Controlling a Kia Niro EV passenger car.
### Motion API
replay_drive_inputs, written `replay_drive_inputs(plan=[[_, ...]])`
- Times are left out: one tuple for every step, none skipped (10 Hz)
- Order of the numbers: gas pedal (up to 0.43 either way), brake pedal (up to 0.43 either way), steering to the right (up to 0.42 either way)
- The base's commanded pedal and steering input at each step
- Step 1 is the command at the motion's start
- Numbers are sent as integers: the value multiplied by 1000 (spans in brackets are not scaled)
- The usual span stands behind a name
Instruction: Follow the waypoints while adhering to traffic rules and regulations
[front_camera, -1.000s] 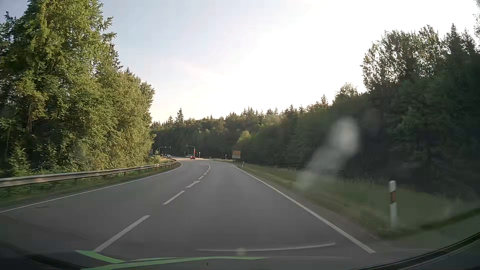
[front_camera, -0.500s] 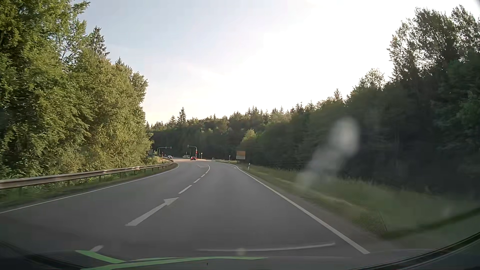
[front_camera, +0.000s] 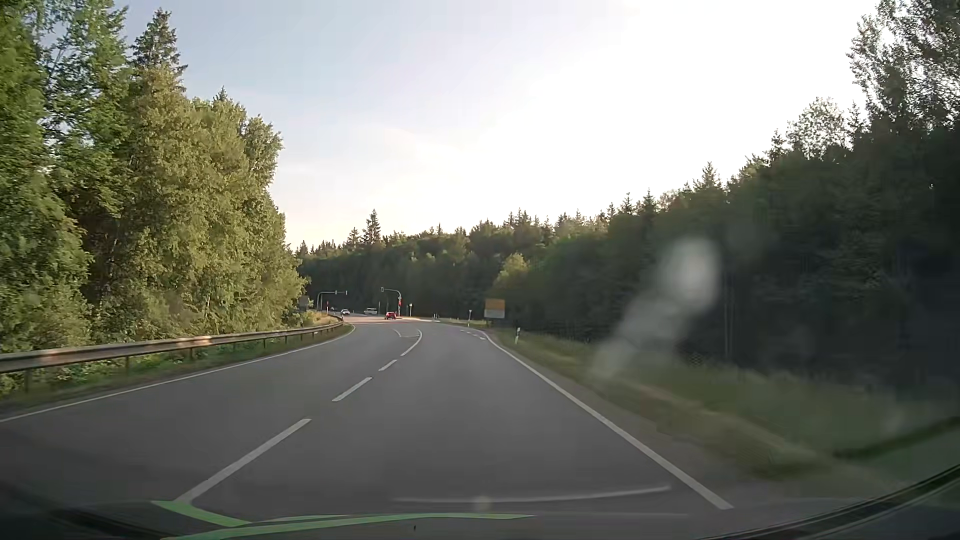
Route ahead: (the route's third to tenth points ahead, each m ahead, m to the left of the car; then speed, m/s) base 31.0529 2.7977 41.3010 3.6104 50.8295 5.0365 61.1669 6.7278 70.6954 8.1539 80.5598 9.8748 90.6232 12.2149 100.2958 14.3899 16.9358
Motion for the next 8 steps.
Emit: replay_drive_inputs(plan=[[0,165,-10],[0,171,-10],[0,171,-10],[0,177,-9],[0,183,-9],[0,177,-8],[0,183,-7],[0,183,-7]])
